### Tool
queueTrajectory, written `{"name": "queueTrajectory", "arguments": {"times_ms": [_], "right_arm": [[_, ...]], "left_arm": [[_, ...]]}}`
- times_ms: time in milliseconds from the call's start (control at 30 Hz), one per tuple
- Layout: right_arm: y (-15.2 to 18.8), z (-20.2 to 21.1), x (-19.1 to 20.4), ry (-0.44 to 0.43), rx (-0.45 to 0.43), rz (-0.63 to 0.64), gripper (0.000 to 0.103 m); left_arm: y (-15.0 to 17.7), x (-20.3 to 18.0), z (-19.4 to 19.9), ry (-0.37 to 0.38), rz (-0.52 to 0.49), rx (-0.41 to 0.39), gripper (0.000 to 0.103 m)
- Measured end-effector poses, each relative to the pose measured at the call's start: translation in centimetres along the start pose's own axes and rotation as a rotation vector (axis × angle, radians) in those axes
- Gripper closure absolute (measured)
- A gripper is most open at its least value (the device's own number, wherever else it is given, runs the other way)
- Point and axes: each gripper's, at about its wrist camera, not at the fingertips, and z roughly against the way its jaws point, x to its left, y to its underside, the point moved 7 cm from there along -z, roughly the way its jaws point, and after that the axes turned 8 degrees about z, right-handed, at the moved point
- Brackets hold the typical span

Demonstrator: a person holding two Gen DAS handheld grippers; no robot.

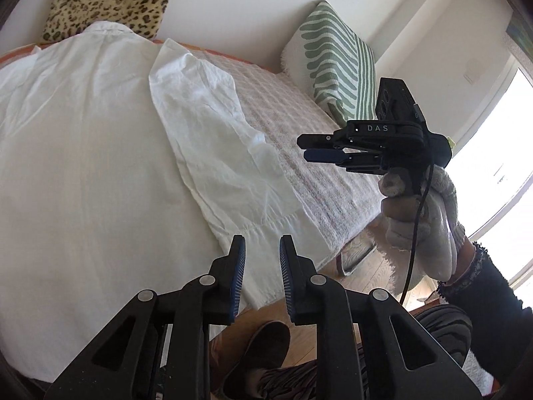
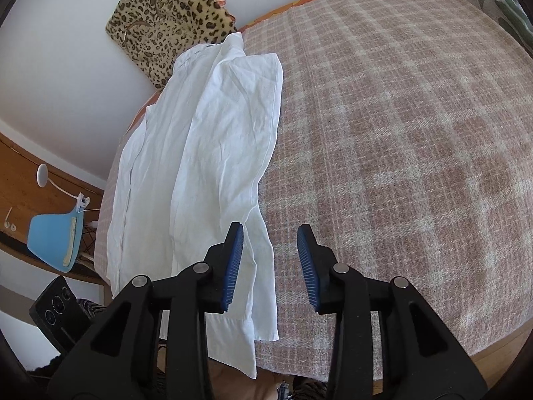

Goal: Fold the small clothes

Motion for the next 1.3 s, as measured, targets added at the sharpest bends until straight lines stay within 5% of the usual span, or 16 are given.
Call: {"name": "queueTrajectory", "arguments": {"times_ms": [200,300,400,933,1033,1100,1167,1300], "right_arm": [[2.0,-1.3,-1.0,-0.092,0.057,-0.085,0.066],[2.8,-2.3,-1.0,-0.112,0.097,-0.107,0.066],[3.2,-2.8,-1.0,-0.156,0.112,-0.139,0.064],[2.6,-4.7,1.9,-0.378,0.157,-0.223,0.058],[2.6,-4.7,2.3,-0.414,0.156,-0.237,0.058],[2.5,-4.6,2.5,-0.423,0.153,-0.236,0.058],[2.4,-4.3,2.5,-0.431,0.147,-0.235,0.058],[0.6,-2.6,1.5,-0.377,0.088,-0.179,0.058]], "left_arm": [[-0.2,-2.5,-3.8,0.04,-0.039,0.054,0.081],[-0.1,-3.3,-5.1,0.021,-0.076,0.044,0.057],[0.1,-3.7,-6.0,-0.045,-0.107,0.03,0.048],[-0.4,-4.5,-9.4,-0.097,-0.118,-0.046,0.044],[-0.4,-4.3,-9.4,-0.117,-0.119,-0.079,0.056],[-0.7,-3.6,-9.4,-0.107,-0.093,-0.091,0.079],[-1.0,-2.6,-9.3,-0.075,-0.051,-0.09,0.093],[-1.4,-1.6,-8.2,0.005,0.036,-0.084,0.096]]}}
